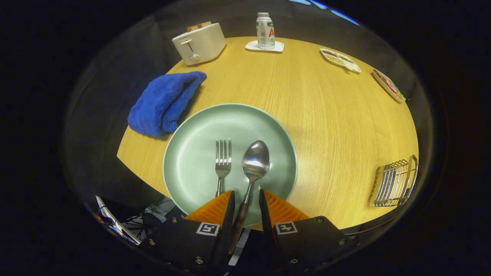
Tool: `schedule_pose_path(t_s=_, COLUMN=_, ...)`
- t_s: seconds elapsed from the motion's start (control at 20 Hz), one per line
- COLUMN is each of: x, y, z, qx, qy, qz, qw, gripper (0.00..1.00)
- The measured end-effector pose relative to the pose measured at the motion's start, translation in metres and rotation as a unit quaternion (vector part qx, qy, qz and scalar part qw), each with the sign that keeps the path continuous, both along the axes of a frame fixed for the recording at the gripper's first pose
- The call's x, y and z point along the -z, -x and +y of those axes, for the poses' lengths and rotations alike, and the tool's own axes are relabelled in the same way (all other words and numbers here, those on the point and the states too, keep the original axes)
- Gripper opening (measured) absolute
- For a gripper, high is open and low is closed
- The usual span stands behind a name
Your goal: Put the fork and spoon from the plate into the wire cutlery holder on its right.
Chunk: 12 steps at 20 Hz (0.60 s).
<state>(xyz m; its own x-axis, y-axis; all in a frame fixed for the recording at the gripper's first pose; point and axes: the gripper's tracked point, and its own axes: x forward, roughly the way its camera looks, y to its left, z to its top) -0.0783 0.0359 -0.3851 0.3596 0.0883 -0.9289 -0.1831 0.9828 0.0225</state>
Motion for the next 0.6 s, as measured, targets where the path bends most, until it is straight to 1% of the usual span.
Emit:
schedule_pose_path(t_s=0.1, x=0.003, y=-0.001, z=0.005, qx=-0.003, qy=-0.008, qz=0.012, qw=1.000, gripper=0.39)
schedule_pose_path(t_s=0.15, x=0.013, y=0.004, z=-0.001, qx=0.005, qy=0.004, qz=0.022, qw=1.000, gripper=0.38)
schedule_pose_path(t_s=0.2, x=0.007, y=0.004, z=-0.003, qx=0.002, qy=0.002, qz=0.032, qw=0.999, gripper=0.16)
schedule_pose_path(t_s=0.3, x=0.010, y=-0.002, z=-0.009, qx=0.016, qy=0.012, qz=0.028, qw=0.999, gripper=0.15)
schedule_pose_path(t_s=0.4, x=0.010, y=-0.004, z=-0.009, qx=0.019, qy=0.008, qz=0.032, qw=0.999, gripper=0.03)
schedule_pose_path(t_s=0.5, x=0.004, y=-0.008, z=-0.003, qx=0.032, qy=-0.025, qz=0.024, qw=0.999, gripper=0.04)
schedule_pose_path(t_s=0.55, x=0.008, y=-0.009, z=0.000, qx=0.037, qy=-0.039, qz=0.023, qw=0.998, gripper=0.00)
schedule_pose_path(t_s=0.6, x=0.004, y=-0.010, z=0.000, qx=0.041, qy=-0.045, qz=0.021, qw=0.998, gripper=0.01)
